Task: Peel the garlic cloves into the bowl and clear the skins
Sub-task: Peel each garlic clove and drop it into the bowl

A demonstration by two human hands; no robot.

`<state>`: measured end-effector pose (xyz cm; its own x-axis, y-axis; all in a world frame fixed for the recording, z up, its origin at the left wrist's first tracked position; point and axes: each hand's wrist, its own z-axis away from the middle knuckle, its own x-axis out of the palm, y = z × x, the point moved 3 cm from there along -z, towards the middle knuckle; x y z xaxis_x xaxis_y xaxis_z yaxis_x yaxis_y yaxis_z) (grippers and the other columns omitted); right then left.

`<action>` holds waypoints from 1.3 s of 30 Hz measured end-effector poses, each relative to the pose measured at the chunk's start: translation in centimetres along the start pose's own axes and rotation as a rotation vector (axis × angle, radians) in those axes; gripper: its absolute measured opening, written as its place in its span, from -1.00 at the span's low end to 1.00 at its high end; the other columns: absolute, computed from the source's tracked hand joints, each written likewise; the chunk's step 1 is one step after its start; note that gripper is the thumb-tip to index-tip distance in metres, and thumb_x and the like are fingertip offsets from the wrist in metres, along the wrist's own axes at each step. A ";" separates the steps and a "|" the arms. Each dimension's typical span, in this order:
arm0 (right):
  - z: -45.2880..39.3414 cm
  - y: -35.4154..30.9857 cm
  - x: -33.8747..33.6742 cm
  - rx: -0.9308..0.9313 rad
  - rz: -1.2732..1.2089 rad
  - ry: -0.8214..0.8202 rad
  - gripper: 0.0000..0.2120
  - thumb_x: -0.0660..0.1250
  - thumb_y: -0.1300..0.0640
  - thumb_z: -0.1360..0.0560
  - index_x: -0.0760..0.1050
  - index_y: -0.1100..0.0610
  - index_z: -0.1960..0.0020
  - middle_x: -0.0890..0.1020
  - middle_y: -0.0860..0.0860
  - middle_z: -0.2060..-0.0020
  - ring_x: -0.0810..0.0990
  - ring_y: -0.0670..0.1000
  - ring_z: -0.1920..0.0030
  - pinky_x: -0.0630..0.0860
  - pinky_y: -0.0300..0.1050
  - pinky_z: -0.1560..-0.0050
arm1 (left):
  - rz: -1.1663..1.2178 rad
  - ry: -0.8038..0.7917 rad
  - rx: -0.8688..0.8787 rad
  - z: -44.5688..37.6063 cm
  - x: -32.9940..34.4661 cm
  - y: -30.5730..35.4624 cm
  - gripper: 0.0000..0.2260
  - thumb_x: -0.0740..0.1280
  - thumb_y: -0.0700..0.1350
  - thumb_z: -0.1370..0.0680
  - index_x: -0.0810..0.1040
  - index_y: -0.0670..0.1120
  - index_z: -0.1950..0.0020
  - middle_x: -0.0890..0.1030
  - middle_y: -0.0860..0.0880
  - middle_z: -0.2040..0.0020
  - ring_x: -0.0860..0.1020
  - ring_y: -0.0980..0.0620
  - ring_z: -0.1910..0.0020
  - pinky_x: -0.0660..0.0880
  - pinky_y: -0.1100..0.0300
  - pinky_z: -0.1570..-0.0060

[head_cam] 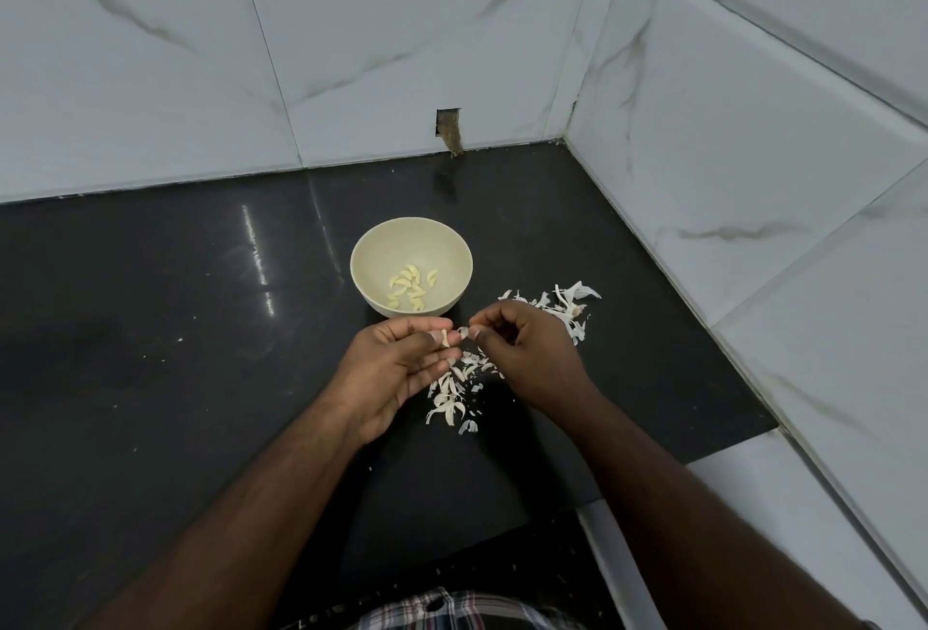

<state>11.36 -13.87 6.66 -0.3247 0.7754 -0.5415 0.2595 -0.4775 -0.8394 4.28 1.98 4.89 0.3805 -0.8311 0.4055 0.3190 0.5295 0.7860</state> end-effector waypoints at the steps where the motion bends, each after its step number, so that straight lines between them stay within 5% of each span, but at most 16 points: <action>1: 0.0 0.1 -0.1 0.009 0.007 0.006 -0.96 0.42 0.11 -0.52 0.64 -0.01 0.09 0.66 -0.12 0.29 0.59 -0.17 0.28 0.54 -0.22 0.20 | 0.000 0.002 -0.005 0.0 -0.1 0.0 -0.84 0.31 -0.32 -0.61 0.63 -0.26 -0.15 0.71 -0.22 -0.04 0.71 -0.04 0.05 0.65 0.22 0.10; 8: -0.5 1.1 -1.0 0.087 0.173 -0.030 -0.86 0.40 0.15 -0.53 0.71 0.01 -0.02 0.62 -0.23 0.32 0.60 -0.26 0.28 0.49 -0.30 0.16 | -0.053 0.020 -0.012 -0.3 -0.4 -0.2 -0.81 0.29 -0.36 -0.61 0.64 -0.22 -0.14 0.72 -0.16 -0.04 0.71 -0.01 0.01 0.65 0.25 0.07; 13: -0.6 1.0 -1.1 0.115 0.213 0.063 -0.90 0.42 -0.03 -0.50 0.68 -0.04 0.04 0.69 -0.11 0.27 0.65 -0.14 0.24 0.60 -0.07 0.08 | -0.084 0.052 0.003 -0.4 -0.4 -0.3 -0.86 0.34 -0.33 -0.59 0.65 -0.20 -0.09 0.72 -0.12 0.08 0.69 0.07 0.17 0.61 0.29 0.22; 18: -0.5 0.1 -0.4 0.035 0.131 -0.010 -0.78 0.34 0.23 -0.56 0.69 0.03 -0.11 0.65 -0.23 0.20 0.60 -0.32 0.17 0.47 -0.40 0.06 | -0.119 0.063 0.030 -0.5 -0.2 -0.4 -0.89 0.33 -0.27 -0.61 0.66 -0.20 -0.06 0.65 -0.05 0.25 0.59 0.13 0.31 0.55 0.34 0.31; 23: -0.5 -0.7 1.0 0.059 -0.041 -0.140 -0.78 0.44 0.02 -0.53 0.67 0.02 -0.15 0.73 -0.13 0.10 0.67 -0.22 0.06 0.58 -0.17 -0.11 | -0.102 0.030 0.036 -0.4 -0.1 -0.4 -0.93 0.34 -0.27 -0.61 0.63 -0.18 0.01 0.64 -0.08 0.24 0.56 0.12 0.34 0.53 0.34 0.35; 29: -0.5 -0.2 1.4 0.154 -0.249 -0.170 -0.86 0.37 0.28 -0.57 0.67 0.12 -0.03 0.74 0.04 0.18 0.72 0.08 0.04 0.60 0.12 -0.17 | -0.093 0.020 0.063 -0.2 0.0 -0.2 -0.94 0.37 -0.31 -0.58 0.54 -0.18 0.05 0.66 -0.12 0.28 0.59 0.08 0.35 0.54 0.32 0.35; 34: -0.4 -0.3 1.4 0.073 -0.084 -0.273 -0.87 0.42 0.12 -0.56 0.69 0.03 -0.08 0.74 -0.09 0.13 0.68 -0.17 0.07 0.58 -0.16 -0.08 | -0.140 0.014 0.083 -0.2 0.0 -0.2 -0.96 0.39 -0.28 -0.57 0.55 -0.18 0.03 0.68 -0.12 0.25 0.59 0.06 0.32 0.53 0.31 0.33; 39: -0.6 -0.1 1.3 0.136 -0.155 -0.195 -0.96 0.55 0.13 -0.42 0.71 0.09 0.15 0.73 0.01 0.27 0.70 0.02 0.20 0.62 0.09 0.00 | -0.229 0.010 0.127 -0.2 -0.3 -0.2 -0.97 0.34 -0.30 -0.61 0.54 -0.20 0.02 0.66 -0.12 0.28 0.57 0.07 0.35 0.50 0.29 0.34</action>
<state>11.46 -12.61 6.09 -0.5230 0.7560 -0.3936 0.0732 -0.4203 -0.9044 4.30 2.19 4.50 0.3192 -0.9249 0.2063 0.2866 0.3018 0.9093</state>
